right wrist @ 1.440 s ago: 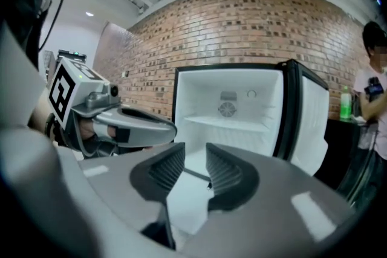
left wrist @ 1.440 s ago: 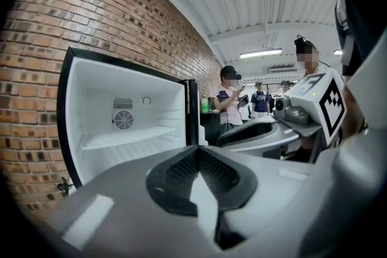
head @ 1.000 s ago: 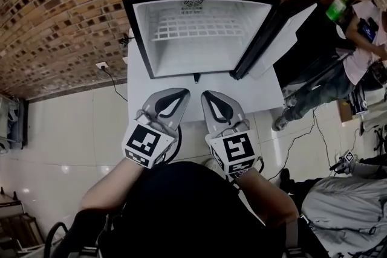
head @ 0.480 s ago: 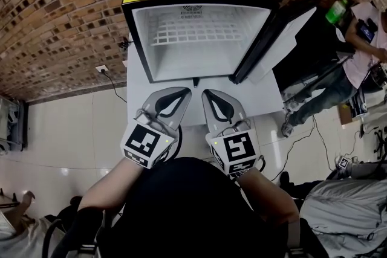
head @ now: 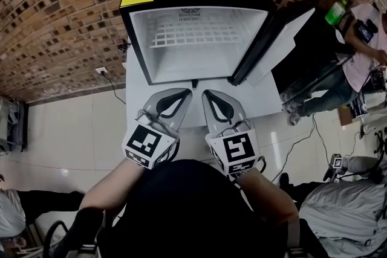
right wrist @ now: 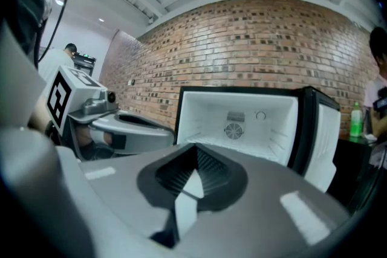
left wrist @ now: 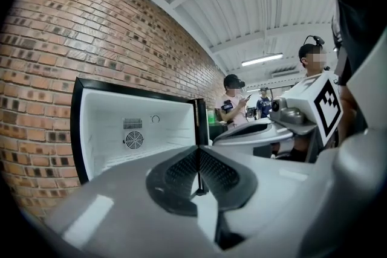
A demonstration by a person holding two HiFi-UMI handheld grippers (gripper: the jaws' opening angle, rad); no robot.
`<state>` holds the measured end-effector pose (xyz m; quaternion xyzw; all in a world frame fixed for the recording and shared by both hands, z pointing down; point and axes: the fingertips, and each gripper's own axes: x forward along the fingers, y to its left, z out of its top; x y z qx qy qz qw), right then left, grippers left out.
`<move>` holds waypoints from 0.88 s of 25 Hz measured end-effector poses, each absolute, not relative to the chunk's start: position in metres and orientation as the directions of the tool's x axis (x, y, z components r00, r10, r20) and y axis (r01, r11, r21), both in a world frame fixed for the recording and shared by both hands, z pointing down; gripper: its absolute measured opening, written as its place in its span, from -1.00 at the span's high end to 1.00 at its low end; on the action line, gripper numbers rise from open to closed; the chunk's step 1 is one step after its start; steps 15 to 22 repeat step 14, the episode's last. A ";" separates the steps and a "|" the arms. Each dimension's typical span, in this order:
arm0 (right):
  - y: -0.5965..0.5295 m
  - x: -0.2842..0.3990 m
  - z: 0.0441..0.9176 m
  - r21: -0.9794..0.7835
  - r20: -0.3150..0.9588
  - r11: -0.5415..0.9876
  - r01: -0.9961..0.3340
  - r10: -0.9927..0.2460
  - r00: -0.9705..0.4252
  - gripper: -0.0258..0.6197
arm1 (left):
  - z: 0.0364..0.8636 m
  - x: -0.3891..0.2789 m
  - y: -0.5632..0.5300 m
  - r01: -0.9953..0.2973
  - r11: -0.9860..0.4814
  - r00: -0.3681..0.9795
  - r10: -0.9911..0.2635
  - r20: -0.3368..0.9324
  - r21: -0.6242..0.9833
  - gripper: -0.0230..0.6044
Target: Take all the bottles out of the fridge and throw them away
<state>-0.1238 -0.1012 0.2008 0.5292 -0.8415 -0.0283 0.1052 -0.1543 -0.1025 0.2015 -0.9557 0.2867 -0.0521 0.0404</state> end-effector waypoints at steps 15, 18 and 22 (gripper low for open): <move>-0.096 -0.125 0.198 0.163 0.139 0.441 -0.883 -0.896 -0.422 0.91 | 0.199 -0.153 -0.097 -0.542 -0.832 0.830 -0.552 0.080 -0.117 0.92; -0.096 -0.125 0.198 0.163 0.139 0.441 -0.883 -0.896 -0.422 0.91 | 0.199 -0.153 -0.097 -0.542 -0.832 0.830 -0.552 0.080 -0.117 0.92; -0.096 -0.125 0.198 0.163 0.139 0.441 -0.883 -0.896 -0.422 0.91 | 0.199 -0.153 -0.097 -0.542 -0.832 0.830 -0.552 0.080 -0.117 0.92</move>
